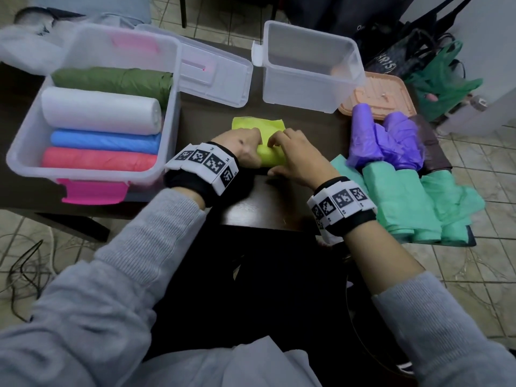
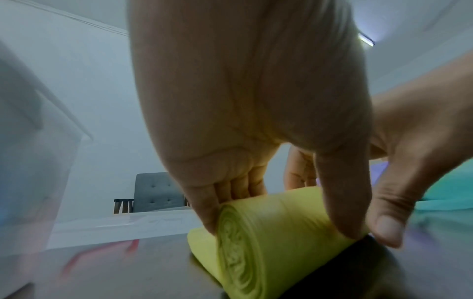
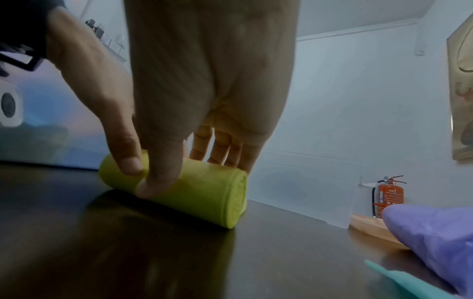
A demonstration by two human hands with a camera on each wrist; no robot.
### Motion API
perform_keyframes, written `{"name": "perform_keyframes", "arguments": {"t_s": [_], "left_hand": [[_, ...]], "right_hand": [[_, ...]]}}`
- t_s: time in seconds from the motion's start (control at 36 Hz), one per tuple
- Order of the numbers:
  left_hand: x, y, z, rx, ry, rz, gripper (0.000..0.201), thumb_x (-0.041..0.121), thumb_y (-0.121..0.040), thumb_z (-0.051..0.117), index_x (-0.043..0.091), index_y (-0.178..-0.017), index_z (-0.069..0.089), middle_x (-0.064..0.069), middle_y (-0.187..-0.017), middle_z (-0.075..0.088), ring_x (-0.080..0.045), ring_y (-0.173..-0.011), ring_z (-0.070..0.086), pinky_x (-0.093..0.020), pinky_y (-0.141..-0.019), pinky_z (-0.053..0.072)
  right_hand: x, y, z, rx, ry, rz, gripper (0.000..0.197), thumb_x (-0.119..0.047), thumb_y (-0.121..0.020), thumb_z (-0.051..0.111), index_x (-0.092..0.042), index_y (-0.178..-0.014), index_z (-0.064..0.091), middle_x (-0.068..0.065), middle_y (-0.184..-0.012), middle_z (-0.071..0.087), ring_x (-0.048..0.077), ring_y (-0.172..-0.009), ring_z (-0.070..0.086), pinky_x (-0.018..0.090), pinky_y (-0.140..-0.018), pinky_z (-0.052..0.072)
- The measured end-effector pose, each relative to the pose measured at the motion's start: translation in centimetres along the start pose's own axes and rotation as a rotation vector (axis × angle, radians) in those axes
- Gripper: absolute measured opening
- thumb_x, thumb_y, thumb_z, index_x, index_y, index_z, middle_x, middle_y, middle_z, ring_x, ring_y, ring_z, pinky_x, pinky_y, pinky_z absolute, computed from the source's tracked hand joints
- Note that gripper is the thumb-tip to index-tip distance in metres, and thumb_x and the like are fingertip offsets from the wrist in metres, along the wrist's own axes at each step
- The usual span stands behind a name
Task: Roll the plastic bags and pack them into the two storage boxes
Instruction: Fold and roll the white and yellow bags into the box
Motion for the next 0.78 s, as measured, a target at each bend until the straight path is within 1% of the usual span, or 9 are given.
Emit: {"name": "perform_keyframes", "arguments": {"t_s": [0.14, 0.22, 0.28, 0.39, 0.47, 0.53, 0.64, 0.69, 0.78], "left_hand": [[-0.1, -0.1, 0.4, -0.019, 0.018, -0.014, 0.060, 0.035, -0.077, 0.074, 0.010, -0.123, 0.044, -0.008, -0.117, 0.052, -0.027, -0.108, 0.051, -0.039, -0.088, 0.046], [-0.1, -0.1, 0.7, 0.006, -0.006, -0.009, 0.071, 0.035, -0.072, 0.079, 0.008, -0.129, 0.045, -0.012, -0.132, 0.039, -0.028, -0.126, 0.035, -0.043, -0.100, 0.039], [-0.1, 0.1, 0.8, 0.036, -0.043, 0.014, 0.076, 0.035, -0.069, 0.081, 0.009, -0.131, 0.046, -0.014, -0.134, 0.033, -0.029, -0.128, 0.029, -0.042, -0.101, 0.035], [-0.1, 0.8, 0.7, 0.106, -0.072, 0.071, 0.083, 0.015, -0.065, 0.084, 0.012, -0.135, 0.040, -0.015, -0.132, 0.034, -0.031, -0.126, 0.030, -0.041, -0.098, 0.036], [-0.2, 1.3, 0.6, 0.150, -0.046, 0.093, 0.063, -0.002, -0.071, 0.073, 0.010, -0.125, 0.042, -0.013, -0.127, 0.041, -0.028, -0.120, 0.036, -0.039, -0.090, 0.039], [-0.5, 1.3, 0.6, 0.150, -0.036, 0.090, 0.054, -0.004, -0.073, 0.069, 0.010, -0.120, 0.045, -0.012, -0.123, 0.045, -0.027, -0.116, 0.041, -0.036, -0.086, 0.038], [-0.9, 1.2, 0.6, 0.074, -0.007, 0.050, 0.060, 0.006, -0.067, 0.080, 0.015, -0.120, 0.052, -0.010, -0.125, 0.050, -0.027, -0.115, 0.049, -0.033, -0.084, 0.041], [-1.0, 1.1, 0.5, 0.048, 0.008, 0.016, 0.062, 0.010, -0.066, 0.082, 0.017, -0.121, 0.053, -0.009, -0.126, 0.052, -0.028, -0.112, 0.053, -0.029, -0.078, 0.042], [-1.0, 1.0, 0.4, 0.013, 0.008, -0.026, 0.062, 0.012, -0.069, 0.081, 0.016, -0.125, 0.055, -0.010, -0.126, 0.054, -0.029, -0.110, 0.056, -0.029, -0.078, 0.043]], "right_hand": [[0.2, -0.3, 0.2, 0.011, 0.006, 0.036, 0.053, -0.017, -0.081, 0.069, -0.011, -0.130, 0.049, 0.011, -0.128, 0.049, 0.026, -0.118, 0.040, 0.040, -0.097, 0.038], [0.3, -0.6, 0.0, -0.040, -0.008, 0.056, 0.053, -0.020, -0.085, 0.066, -0.011, -0.134, 0.048, 0.012, -0.131, 0.049, 0.027, -0.122, 0.039, 0.034, -0.100, 0.032], [0.2, -0.7, -0.2, -0.092, -0.001, 0.056, 0.052, -0.023, -0.088, 0.064, -0.012, -0.136, 0.047, 0.012, -0.132, 0.050, 0.028, -0.124, 0.041, 0.031, -0.100, 0.030], [0.2, -0.6, -0.2, -0.194, 0.015, 0.054, 0.051, -0.028, -0.091, 0.059, -0.011, -0.138, 0.046, 0.013, -0.135, 0.052, 0.029, -0.125, 0.046, 0.030, -0.098, 0.034], [0.3, -0.3, 0.0, -0.266, -0.008, 0.068, 0.051, -0.031, -0.092, 0.057, -0.011, -0.138, 0.046, 0.012, -0.137, 0.050, 0.028, -0.125, 0.045, 0.030, -0.100, 0.034], [0.5, -0.1, 0.1, -0.306, -0.052, 0.085, 0.051, -0.032, -0.092, 0.057, -0.011, -0.137, 0.047, 0.012, -0.136, 0.051, 0.027, -0.123, 0.047, 0.030, -0.099, 0.035], [0.7, 0.2, 0.4, -0.354, -0.096, 0.130, 0.049, -0.032, -0.093, 0.055, -0.012, -0.137, 0.048, 0.011, -0.136, 0.051, 0.025, -0.123, 0.048, 0.031, -0.101, 0.036], [0.5, 0.3, 0.4, -0.311, -0.086, 0.132, 0.050, -0.030, -0.092, 0.054, -0.012, -0.138, 0.046, 0.012, -0.137, 0.047, 0.027, -0.125, 0.044, 0.033, -0.104, 0.035], [-0.3, 0.9, -0.3, -0.091, -0.043, 0.057, 0.052, -0.030, -0.085, 0.062, -0.010, -0.129, 0.045, 0.013, -0.128, 0.043, 0.028, -0.121, 0.039, 0.034, -0.101, 0.032]]}}
Point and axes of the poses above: each hand's wrist, its own y-axis away from the middle knuckle, its own z-axis out of the palm, x = y × z, the point moved 5 cm from there along -y, towards the middle knuckle
